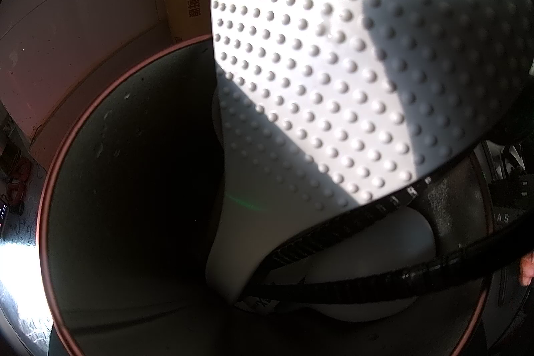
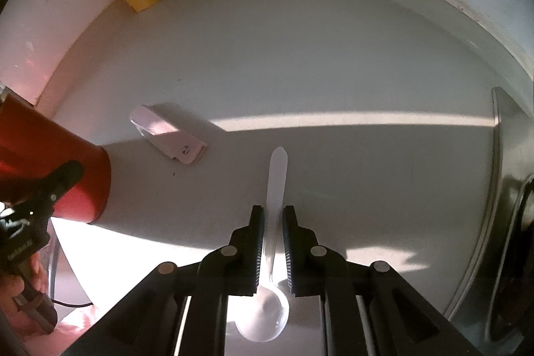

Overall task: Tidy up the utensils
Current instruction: 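Lift the white plastic spoon off the counter with the right gripper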

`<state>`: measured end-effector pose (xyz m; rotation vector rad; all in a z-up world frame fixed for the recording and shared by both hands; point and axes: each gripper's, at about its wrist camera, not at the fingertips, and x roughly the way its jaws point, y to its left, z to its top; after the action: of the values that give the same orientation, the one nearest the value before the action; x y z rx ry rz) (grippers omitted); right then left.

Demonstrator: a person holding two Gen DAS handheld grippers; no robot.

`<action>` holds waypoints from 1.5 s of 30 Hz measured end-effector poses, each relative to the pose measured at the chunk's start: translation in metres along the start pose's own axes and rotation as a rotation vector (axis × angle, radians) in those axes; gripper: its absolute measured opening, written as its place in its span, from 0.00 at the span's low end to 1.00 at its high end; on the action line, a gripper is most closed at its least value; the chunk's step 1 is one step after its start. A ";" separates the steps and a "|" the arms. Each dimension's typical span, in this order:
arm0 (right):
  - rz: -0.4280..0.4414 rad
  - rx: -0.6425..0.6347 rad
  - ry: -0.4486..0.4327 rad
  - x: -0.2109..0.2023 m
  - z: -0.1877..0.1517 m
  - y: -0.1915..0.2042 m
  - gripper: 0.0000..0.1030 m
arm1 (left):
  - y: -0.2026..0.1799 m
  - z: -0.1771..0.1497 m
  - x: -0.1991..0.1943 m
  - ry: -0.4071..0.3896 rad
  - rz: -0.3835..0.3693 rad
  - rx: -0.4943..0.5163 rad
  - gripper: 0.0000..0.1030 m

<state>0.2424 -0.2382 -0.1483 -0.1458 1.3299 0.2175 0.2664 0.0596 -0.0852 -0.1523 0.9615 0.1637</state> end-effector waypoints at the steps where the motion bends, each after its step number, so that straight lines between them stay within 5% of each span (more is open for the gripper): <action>1: -0.006 -0.007 0.011 0.001 0.003 0.000 0.13 | 0.000 0.000 0.000 0.000 0.000 0.000 0.87; 9: -0.045 -0.039 0.070 0.005 0.026 0.006 0.14 | 0.000 0.000 0.000 0.001 -0.001 -0.001 0.88; 12: -0.046 -0.046 0.084 0.006 0.032 0.008 0.23 | 0.000 0.000 0.000 0.000 0.000 -0.001 0.88; 24: -0.088 -0.074 0.060 0.002 0.039 0.017 0.23 | 0.001 0.001 0.000 0.001 0.000 0.000 0.88; 30: -0.036 -0.070 0.034 0.001 0.024 0.012 0.11 | 0.001 0.001 0.000 0.001 -0.001 0.001 0.88; 45: 0.027 -0.021 -0.224 -0.074 -0.016 0.005 0.11 | 0.002 0.001 0.000 0.001 -0.002 0.001 0.88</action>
<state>0.2098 -0.2420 -0.0795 -0.1174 1.1074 0.2627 0.2669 0.0614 -0.0845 -0.1523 0.9627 0.1618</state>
